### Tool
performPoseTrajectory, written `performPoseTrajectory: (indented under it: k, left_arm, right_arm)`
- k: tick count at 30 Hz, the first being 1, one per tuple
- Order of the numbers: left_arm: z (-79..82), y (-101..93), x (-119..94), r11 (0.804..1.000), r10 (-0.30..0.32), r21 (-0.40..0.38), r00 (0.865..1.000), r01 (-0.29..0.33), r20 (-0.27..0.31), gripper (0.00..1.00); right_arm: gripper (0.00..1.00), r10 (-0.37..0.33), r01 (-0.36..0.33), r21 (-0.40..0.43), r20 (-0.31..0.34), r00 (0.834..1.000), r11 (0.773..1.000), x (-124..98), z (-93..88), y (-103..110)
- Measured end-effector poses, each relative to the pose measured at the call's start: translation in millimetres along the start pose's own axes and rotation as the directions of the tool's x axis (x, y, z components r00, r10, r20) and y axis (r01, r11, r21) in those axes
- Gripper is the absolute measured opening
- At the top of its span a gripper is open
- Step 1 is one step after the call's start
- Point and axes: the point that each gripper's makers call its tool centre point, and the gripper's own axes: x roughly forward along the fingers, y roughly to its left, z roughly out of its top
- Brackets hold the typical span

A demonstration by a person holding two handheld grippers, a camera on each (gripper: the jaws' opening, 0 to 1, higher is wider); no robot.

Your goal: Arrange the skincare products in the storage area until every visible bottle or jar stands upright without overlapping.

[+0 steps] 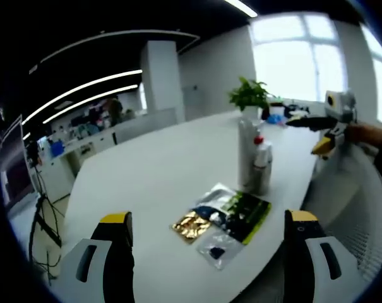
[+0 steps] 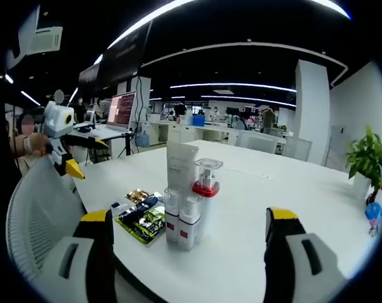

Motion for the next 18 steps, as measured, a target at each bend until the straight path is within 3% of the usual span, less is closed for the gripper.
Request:
performPoseTrajectory:
  k: [1,7,12,15,18]
  left_arm:
    - [3.5,0.2,-1.4,0.999,0.009,-0.034,0.999,-0.008,0.031,0.97]
    - [-12.4,-1.7,-3.9,0.999,0.027,-0.039,1.0,-0.027,-0.008,0.97]
    - [-7.2,-14.4,-3.1,0.988,0.028,-0.157,0.996,-0.014,0.086,0.97]
    - [-5.4,-18.7,-3.0,0.99,0.034,-0.141,0.994,-0.02,0.102,0.97]
    - [0.5,-9.7,-6.0,0.989,0.069,-0.139,0.988,-0.05,0.135,0.97]
  right_arm:
    - [1.0,-0.001,0.001,0.0,0.002,1.0,1.0,-1.2,-0.7,0.4]
    - [1.0,0.0,0.001,-0.022,0.028,1.0,1.0,-4.9,1.4,2.6]
    - [1.0,0.01,-0.01,-0.003,0.048,0.999,1.0,-4.9,3.8,3.3]
    - [1.0,0.017,-0.016,-0.005,0.053,0.998,1.0,-4.5,4.2,4.8]
    - [1.0,0.0,0.002,-0.047,0.036,0.999,0.999,-6.1,-2.0,3.5]
